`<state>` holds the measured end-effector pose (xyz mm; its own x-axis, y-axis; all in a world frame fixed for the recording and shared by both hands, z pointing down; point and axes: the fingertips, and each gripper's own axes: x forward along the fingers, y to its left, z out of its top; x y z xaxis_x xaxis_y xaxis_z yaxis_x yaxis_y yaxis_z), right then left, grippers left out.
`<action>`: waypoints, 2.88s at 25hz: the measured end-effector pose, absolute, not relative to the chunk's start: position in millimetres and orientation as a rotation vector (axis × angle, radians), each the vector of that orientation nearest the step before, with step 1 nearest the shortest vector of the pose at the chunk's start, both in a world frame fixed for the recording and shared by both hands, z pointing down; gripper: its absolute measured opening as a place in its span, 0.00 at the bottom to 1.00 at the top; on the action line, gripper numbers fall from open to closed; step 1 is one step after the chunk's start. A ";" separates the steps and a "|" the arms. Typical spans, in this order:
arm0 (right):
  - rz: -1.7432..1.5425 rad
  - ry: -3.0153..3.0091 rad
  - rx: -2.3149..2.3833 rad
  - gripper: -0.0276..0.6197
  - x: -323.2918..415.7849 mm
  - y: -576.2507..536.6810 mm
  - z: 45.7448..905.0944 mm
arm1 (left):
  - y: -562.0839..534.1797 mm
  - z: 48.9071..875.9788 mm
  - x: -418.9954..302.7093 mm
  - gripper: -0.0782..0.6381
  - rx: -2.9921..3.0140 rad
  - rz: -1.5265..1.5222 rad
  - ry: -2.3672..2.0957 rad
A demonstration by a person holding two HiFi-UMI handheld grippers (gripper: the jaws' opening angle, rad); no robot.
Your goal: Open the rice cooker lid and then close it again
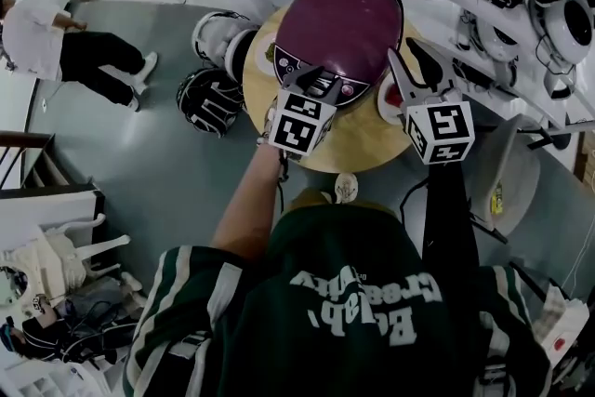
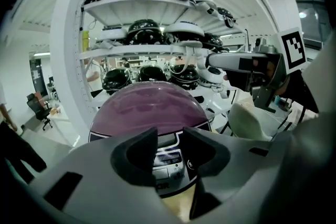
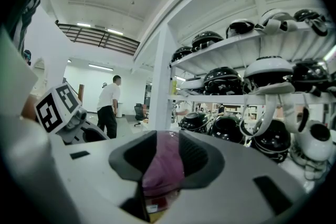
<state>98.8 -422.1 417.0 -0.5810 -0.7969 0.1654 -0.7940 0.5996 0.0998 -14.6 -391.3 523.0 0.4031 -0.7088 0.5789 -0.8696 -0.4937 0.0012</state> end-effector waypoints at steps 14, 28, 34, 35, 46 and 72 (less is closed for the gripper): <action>-0.086 -2.628 1.305 0.26 96.4 -413.1 406.1 | -387.0 522.8 -13.4 0.36 2.361 0.708 -1.396; -0.094 -2.642 1.332 0.26 103.0 -414.8 395.4 | -385.8 520.1 -13.4 0.37 2.362 0.720 -1.398; -0.100 -2.647 1.335 0.26 105.8 -416.1 391.5 | -386.5 520.8 -10.9 0.39 2.370 0.745 -1.404; -0.101 -2.646 1.339 0.26 107.2 -416.3 391.4 | -386.7 521.0 -10.6 0.39 2.371 0.745 -1.403; -0.097 -2.655 1.365 0.26 107.4 -413.3 385.8 | -384.6 521.0 -12.1 0.38 2.369 0.691 -1.374; -0.119 -2.659 1.371 0.29 102.8 -436.0 358.7 | -383.3 516.3 -11.8 0.38 2.485 0.620 -1.442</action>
